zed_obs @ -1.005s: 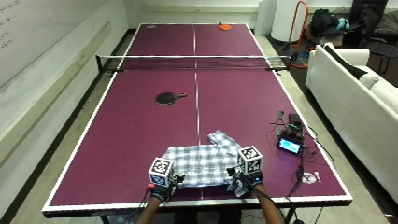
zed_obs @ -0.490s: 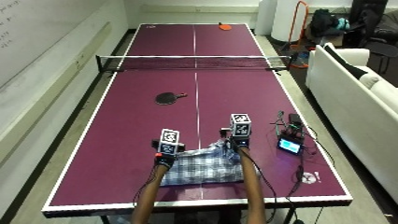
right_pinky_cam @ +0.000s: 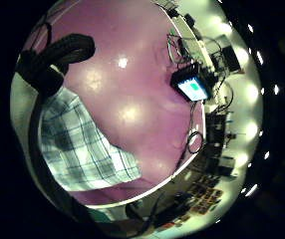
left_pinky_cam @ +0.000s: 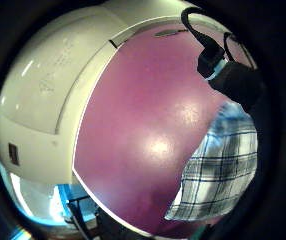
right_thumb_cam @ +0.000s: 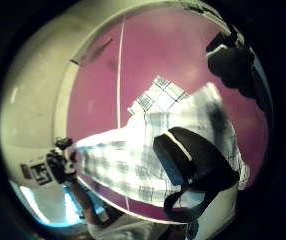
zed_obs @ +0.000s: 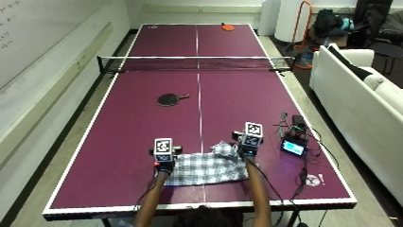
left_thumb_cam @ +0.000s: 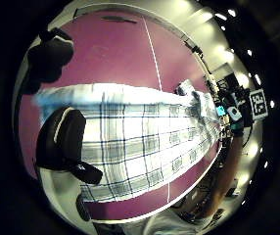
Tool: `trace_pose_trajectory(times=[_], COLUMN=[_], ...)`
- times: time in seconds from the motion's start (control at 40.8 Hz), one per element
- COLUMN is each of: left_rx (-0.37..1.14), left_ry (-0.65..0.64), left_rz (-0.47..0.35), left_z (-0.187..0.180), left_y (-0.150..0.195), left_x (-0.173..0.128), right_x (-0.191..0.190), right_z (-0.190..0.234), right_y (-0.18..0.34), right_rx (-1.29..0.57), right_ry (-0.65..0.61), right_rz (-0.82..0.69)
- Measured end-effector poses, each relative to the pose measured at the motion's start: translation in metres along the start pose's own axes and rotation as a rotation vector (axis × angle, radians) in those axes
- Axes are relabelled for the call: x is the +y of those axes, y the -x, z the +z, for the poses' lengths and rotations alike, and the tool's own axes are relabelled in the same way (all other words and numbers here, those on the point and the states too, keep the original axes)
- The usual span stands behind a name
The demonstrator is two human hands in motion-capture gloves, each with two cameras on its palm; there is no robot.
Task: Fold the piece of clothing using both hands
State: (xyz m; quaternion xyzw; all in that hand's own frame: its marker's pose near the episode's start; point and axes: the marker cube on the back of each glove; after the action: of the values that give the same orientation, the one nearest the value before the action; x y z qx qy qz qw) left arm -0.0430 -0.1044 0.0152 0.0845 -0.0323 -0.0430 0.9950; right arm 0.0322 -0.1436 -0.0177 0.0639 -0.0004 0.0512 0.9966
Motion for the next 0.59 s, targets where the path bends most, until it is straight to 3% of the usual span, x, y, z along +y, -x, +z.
trace_pose_trajectory(times=[0.074,0.27,0.441,0.588], left_rx=[-0.059,0.036,-0.004,-0.058], left_ry=[-0.046,0.050,0.307,0.475], left_rz=[-0.038,-0.005,0.104,0.132], left_z=[-0.005,0.007,0.033,0.055], left_y=[0.011,0.002,-0.012,-0.021], left_x=[-0.008,0.021,0.046,0.063], right_x=[-0.011,0.076,0.099,0.098], right_z=[0.007,0.039,0.062,0.076], right_y=[-0.020,-0.063,-0.086,-0.090], right_rx=[-0.109,-0.275,0.028,0.236], right_ry=[-0.023,0.183,0.200,0.139], right_rz=[0.075,0.325,0.414,0.406])
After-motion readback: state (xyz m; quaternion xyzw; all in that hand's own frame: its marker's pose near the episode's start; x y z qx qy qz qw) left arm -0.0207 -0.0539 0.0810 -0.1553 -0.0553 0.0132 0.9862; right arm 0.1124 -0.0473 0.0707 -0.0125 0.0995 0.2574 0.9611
